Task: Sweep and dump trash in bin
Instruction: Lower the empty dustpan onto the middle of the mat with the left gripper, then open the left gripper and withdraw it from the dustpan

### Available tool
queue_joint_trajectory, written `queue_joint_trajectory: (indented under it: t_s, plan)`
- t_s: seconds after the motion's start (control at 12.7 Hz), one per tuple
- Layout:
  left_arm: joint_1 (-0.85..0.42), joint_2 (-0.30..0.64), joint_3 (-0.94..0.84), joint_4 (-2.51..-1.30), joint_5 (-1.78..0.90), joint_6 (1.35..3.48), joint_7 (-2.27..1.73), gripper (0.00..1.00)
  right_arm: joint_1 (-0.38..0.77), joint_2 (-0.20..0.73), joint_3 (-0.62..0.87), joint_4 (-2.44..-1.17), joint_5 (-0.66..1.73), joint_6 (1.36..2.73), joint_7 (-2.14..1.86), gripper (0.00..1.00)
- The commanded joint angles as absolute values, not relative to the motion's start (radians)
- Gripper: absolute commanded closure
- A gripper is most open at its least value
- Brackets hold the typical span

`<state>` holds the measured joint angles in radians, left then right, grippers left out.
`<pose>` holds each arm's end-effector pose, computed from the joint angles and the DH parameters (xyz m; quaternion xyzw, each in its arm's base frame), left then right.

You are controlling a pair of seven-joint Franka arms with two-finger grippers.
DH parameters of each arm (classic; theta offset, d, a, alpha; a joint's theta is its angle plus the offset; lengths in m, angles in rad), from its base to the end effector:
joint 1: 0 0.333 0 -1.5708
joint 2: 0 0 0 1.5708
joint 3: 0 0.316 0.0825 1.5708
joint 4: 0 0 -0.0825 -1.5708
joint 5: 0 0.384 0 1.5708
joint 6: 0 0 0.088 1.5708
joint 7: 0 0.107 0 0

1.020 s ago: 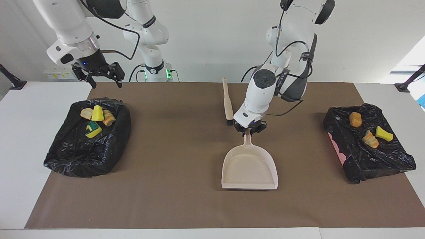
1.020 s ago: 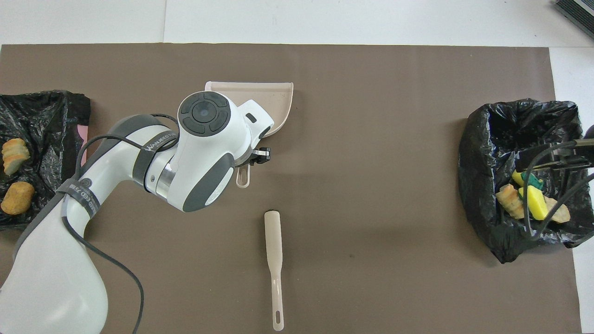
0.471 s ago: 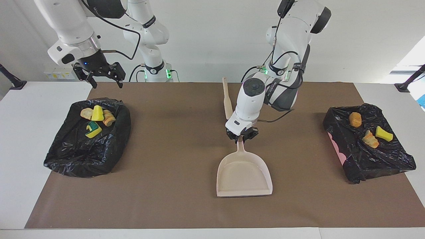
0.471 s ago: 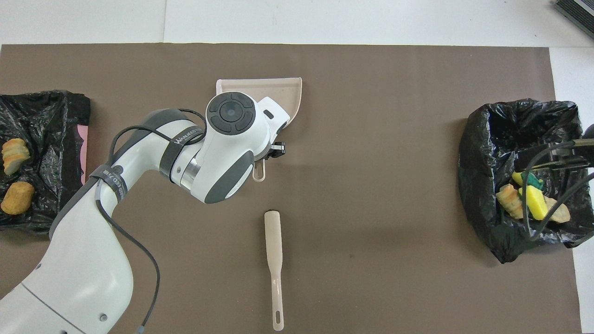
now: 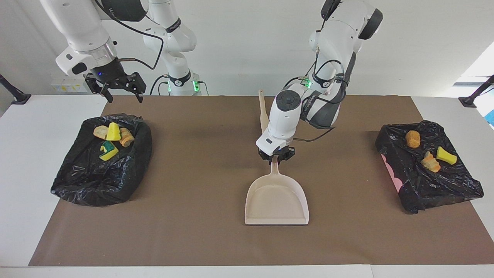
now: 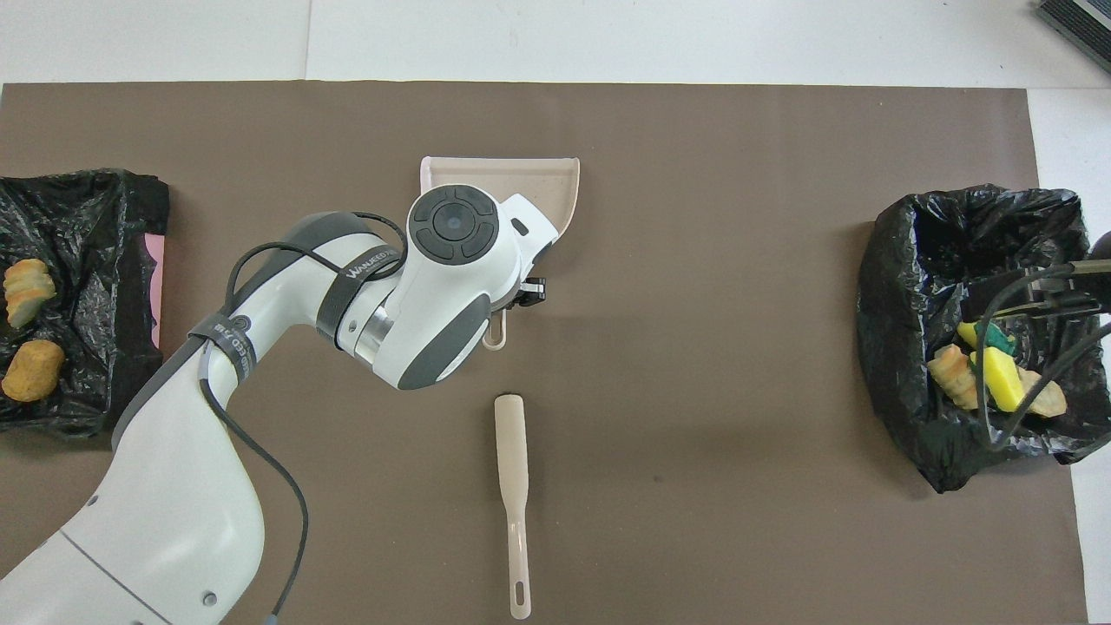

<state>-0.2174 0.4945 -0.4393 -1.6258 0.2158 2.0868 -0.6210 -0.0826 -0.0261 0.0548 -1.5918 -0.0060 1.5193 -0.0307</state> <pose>0.5646 -0.3749 0.3576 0.9989 -0.0465 0.0029 0.0112 0.5405 -0.0153 0.6245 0.9997 0.0013 -0.0233 0.0030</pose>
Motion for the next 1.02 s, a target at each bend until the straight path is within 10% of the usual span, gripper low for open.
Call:
queue_joint_trajectory:
  t_s: [0.0, 0.24, 0.94]
  plan:
    - [-0.233, 0.489, -0.43, -1.625, 0.235, 2.076, -0.615, 0.63, -0.087, -0.021, 0.058, -1.583, 0.011, 1.513, -0.017, 0.0]
    - [-0.244, 0.473, -0.43, -1.628, 0.235, 2.068, -0.609, 0.0, -0.086, -0.021, 0.058, -1.583, 0.011, 1.513, -0.017, 0.0]
    - [-0.198, 0.149, -0.247, -1.759, 0.203, 1.956, -0.346, 0.0, -0.086, -0.021, 0.058, -1.583, 0.011, 1.513, -0.017, 0.0]
